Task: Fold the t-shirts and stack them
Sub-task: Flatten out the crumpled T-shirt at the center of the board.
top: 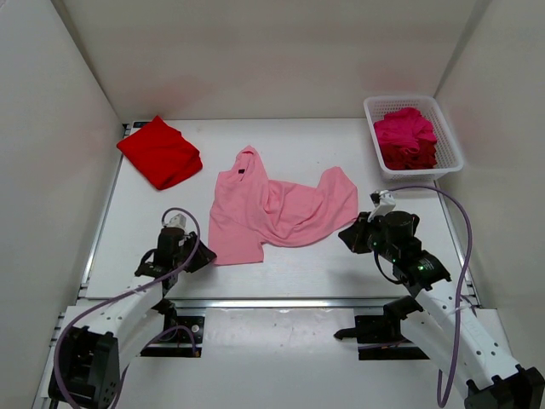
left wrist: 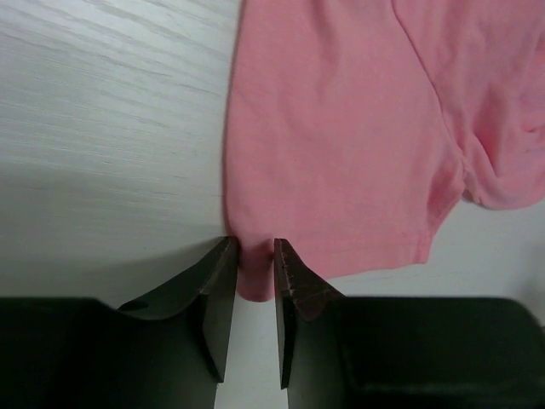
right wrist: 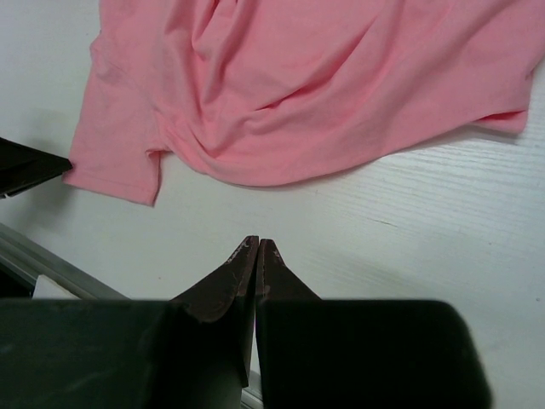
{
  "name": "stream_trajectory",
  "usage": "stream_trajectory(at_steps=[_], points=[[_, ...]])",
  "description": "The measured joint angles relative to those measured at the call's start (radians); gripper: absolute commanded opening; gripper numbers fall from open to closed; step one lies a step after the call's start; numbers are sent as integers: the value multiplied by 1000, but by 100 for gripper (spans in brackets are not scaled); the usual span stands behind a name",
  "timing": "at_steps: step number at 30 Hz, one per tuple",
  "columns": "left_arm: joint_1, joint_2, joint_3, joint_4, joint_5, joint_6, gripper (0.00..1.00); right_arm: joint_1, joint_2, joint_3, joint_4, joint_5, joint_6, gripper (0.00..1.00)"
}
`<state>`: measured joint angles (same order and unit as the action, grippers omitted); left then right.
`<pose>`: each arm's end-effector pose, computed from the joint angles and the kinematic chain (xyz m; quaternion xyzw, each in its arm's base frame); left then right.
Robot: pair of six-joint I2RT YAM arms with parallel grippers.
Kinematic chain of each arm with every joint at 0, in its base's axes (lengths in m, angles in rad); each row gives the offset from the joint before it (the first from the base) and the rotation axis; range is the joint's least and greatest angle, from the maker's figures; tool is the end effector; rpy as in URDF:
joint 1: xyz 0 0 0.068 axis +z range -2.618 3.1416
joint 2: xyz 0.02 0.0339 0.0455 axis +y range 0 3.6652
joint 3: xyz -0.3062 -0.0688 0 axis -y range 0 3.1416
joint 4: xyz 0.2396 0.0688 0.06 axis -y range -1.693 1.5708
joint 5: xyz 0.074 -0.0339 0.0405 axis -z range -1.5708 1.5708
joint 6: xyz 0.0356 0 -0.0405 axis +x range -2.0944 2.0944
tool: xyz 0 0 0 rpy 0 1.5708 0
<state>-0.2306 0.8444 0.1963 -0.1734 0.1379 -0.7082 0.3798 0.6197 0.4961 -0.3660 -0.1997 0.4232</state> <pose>0.1140 -0.0318 0.1656 -0.1951 0.9080 -0.2223 0.2966 0.1014 0.0481 0.2701 -0.0328 0.8540 0.2788 0.4380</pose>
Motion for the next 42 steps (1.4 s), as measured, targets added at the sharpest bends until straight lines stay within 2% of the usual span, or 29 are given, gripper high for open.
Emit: stream_trajectory(at_steps=[4,9,11,13,20,25,30,42], points=[[-23,3,-22,38,0,-18,20,-28,2,-3,3,-11,7,2],[-20,-20,-28,24,-4,-26,8,-81,33,-39,39,5,53,27],[-18,-43,-28,5,-4,-26,3,-113,62,-78,74,23,80,29],[-14,-68,-23,-16,-1,-25,0,-166,106,-120,114,29,103,29],[-26,-120,84,-80,13,8,0,-343,344,-207,299,35,178,28],[-19,-156,101,-95,30,53,0,-371,463,-200,456,27,212,23],[-23,-138,124,-124,31,90,0,-410,580,-155,544,-3,245,18],[-22,-95,133,-118,40,120,0,-406,738,-32,659,-58,290,20]])
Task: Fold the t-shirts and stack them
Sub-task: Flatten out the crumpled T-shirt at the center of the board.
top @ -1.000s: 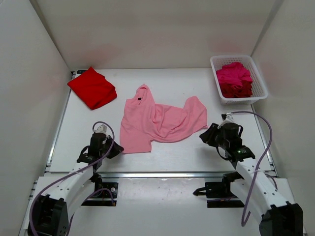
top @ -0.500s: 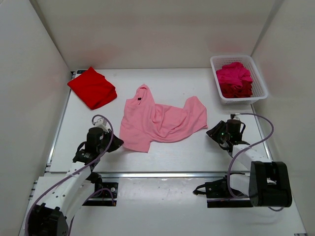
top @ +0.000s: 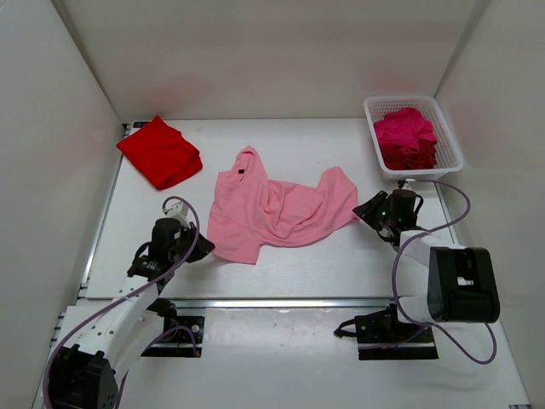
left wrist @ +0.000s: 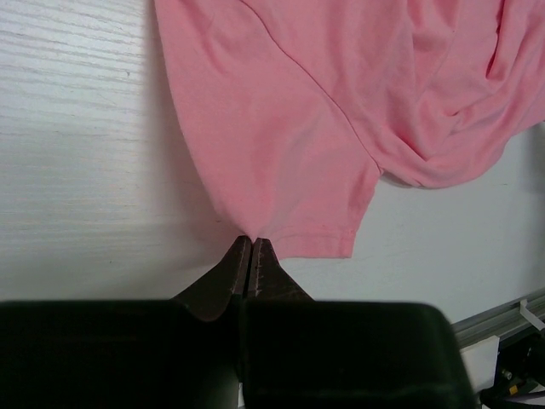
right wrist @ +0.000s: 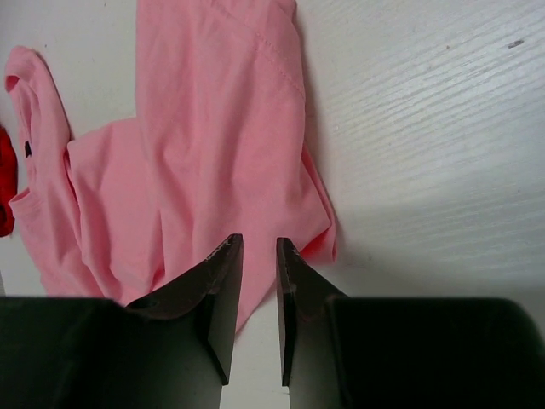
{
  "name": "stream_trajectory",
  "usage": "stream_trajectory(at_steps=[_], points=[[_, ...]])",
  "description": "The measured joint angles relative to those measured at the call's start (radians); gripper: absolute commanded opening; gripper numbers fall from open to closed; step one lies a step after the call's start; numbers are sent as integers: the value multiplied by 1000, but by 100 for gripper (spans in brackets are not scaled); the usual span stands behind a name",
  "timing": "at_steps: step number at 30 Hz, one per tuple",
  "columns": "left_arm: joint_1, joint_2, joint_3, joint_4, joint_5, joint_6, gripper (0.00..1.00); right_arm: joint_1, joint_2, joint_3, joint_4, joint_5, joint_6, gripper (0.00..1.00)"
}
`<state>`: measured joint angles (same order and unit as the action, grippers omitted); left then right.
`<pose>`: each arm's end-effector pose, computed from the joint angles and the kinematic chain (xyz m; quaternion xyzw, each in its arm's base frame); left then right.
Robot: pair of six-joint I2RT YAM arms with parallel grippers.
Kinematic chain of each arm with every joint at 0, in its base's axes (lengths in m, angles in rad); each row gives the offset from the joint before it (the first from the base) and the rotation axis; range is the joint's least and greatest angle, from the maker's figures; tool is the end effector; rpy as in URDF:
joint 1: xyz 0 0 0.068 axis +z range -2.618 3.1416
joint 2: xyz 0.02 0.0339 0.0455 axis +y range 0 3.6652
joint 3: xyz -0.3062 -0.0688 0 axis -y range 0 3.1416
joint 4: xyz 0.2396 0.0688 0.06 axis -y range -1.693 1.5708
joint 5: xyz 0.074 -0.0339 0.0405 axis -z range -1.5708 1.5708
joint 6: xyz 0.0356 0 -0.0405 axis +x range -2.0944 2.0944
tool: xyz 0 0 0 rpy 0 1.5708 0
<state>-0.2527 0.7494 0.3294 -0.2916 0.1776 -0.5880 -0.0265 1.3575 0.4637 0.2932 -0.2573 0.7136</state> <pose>0.1162 -0.0365 0.2080 -0.1147 0.8990 -0.2429 0.3458 0.2417 0.0027 0.2023 0.2615 0.8396 0.2626 0.3972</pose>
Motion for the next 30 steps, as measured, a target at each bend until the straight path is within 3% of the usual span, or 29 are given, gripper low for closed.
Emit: stream_trajectory(at_steps=[30], points=[[-5,23,1,26,14,4,0,19,22,-11,-1,17,24,21]])
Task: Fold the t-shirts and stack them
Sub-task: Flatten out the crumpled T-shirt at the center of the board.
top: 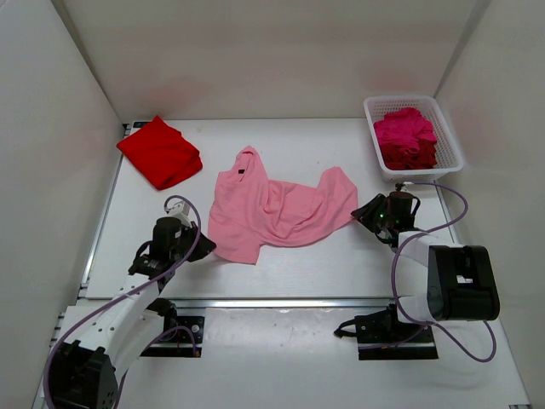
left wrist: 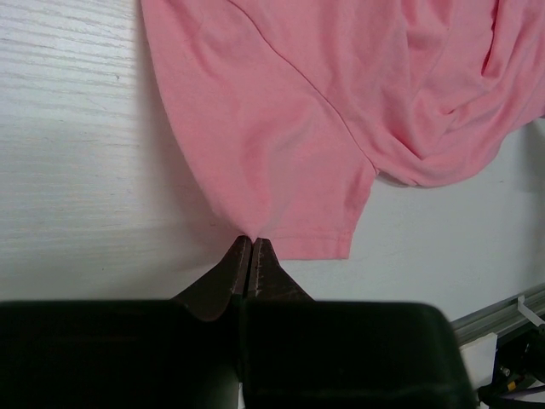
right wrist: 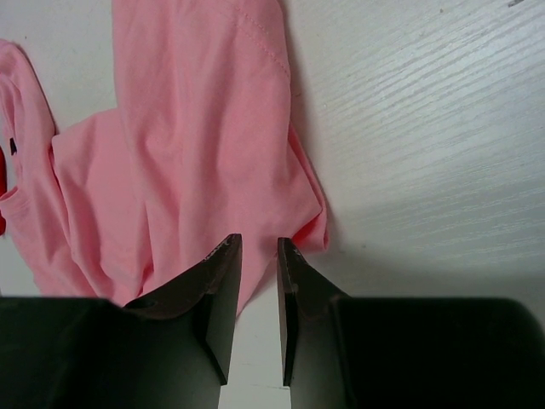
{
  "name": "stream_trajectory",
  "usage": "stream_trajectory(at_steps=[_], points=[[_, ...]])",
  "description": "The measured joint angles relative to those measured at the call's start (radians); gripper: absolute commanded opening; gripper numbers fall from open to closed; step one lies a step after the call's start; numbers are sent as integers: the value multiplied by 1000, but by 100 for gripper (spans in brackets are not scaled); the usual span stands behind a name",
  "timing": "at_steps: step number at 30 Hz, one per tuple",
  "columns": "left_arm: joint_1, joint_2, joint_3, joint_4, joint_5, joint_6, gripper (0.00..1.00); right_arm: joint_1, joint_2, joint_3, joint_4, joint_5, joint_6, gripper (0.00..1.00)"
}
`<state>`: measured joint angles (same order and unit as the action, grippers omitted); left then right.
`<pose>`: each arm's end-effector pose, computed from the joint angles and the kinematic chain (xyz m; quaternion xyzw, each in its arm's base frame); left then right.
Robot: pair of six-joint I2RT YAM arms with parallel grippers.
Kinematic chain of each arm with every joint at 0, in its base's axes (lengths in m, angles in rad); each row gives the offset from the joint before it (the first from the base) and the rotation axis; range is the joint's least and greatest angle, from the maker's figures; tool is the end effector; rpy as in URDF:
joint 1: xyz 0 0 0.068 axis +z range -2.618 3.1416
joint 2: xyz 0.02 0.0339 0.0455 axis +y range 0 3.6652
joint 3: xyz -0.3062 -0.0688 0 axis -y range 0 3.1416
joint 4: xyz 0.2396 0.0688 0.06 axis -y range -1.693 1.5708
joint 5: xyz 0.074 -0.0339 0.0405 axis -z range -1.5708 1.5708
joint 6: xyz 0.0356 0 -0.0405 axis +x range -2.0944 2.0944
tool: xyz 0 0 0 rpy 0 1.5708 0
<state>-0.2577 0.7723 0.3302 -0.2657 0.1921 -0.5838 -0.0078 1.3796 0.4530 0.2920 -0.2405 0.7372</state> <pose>0.1198 -0.0386 0.2081 -0.1072 0.8987 -0.2496 0.3444 0.2412 0.0066 0.1942 0.2720 0.8449 0.2598 0.3803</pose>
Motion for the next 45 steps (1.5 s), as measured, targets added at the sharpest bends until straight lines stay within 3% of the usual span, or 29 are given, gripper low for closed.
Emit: stream_trajectory(at_steps=[21,25,32,40,45], points=[[0,6,0,6,3,0,0,18,26,-10,0,-5,31,25],[0,12,0,12,3,0,0,13,47,-15,30,-28,49,22],[0,18,3,8,3,2,0,-14,57,-11,60,-44,44,0],[8,32,97,-20,6,9,0,-35,48,96,22,-41,0,1],[58,51,304,-114,23,32,0,17,-53,189,-95,13,-69,0]])
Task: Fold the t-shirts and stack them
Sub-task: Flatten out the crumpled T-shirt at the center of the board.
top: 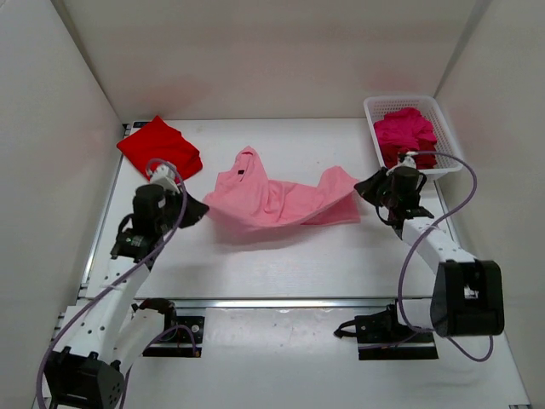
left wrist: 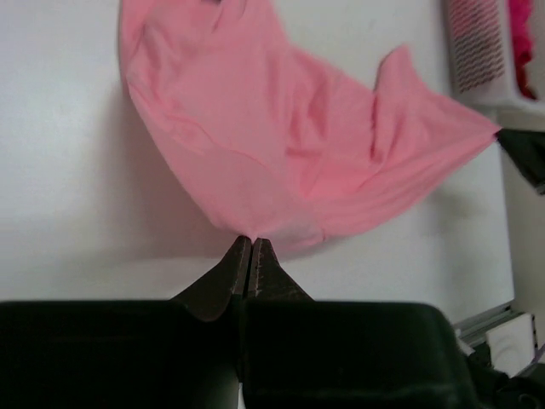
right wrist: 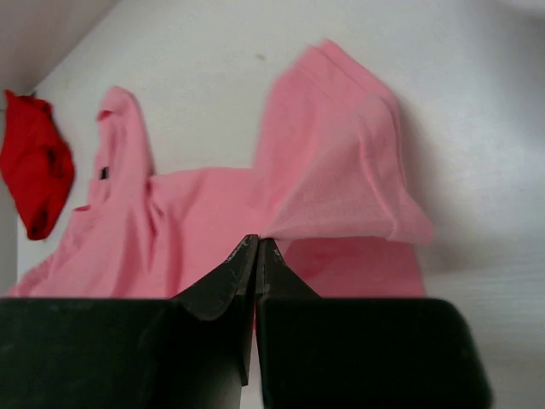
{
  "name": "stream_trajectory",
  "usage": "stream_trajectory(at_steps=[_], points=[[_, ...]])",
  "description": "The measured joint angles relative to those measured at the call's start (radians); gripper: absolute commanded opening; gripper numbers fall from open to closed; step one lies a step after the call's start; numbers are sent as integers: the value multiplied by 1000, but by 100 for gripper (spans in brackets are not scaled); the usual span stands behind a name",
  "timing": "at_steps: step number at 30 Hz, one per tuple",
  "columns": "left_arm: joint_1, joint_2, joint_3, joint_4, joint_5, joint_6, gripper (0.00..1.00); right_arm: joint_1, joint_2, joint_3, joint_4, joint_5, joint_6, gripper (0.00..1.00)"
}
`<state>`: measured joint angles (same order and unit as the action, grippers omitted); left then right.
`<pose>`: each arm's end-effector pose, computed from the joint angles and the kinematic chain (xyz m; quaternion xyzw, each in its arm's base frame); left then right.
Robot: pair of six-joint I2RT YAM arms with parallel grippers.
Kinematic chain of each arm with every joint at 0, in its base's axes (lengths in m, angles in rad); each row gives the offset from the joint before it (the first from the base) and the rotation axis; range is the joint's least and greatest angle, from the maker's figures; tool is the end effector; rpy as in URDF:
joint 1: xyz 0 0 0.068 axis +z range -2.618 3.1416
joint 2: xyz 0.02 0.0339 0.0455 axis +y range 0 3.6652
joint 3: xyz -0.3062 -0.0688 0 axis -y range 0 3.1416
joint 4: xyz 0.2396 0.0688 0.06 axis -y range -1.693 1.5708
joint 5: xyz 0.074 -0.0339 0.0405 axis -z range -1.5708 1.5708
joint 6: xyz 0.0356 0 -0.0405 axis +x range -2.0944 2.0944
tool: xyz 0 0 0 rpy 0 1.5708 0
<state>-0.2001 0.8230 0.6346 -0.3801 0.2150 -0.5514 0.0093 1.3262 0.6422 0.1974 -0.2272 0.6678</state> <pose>0.1455 -0.0373 0.2935 -0.1016 0.8676 -0.2628 0.4098 0.2654 0.0105 0.2549 0.2198 0.8243 0.2618 0.4513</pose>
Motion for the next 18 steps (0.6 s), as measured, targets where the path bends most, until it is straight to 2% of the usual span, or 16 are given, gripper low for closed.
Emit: stream_trajectory(at_steps=[5,9,12,15,18], points=[[61,46,348,-101,19,45,0,84,-187,193,-200,72,-101,0],[100,100,678,-190,41,71,0,165,-327,471,-405,181,-209,0],[100,170,904,-274,39,82,0,278,-333,719,-573,262,-279,1],[93,262,1159,-373,19,100,0,428,-333,935,-679,346,-331,0],[40,348,1388,-443,-50,115,2,569,-306,1117,-753,441,-379,0]])
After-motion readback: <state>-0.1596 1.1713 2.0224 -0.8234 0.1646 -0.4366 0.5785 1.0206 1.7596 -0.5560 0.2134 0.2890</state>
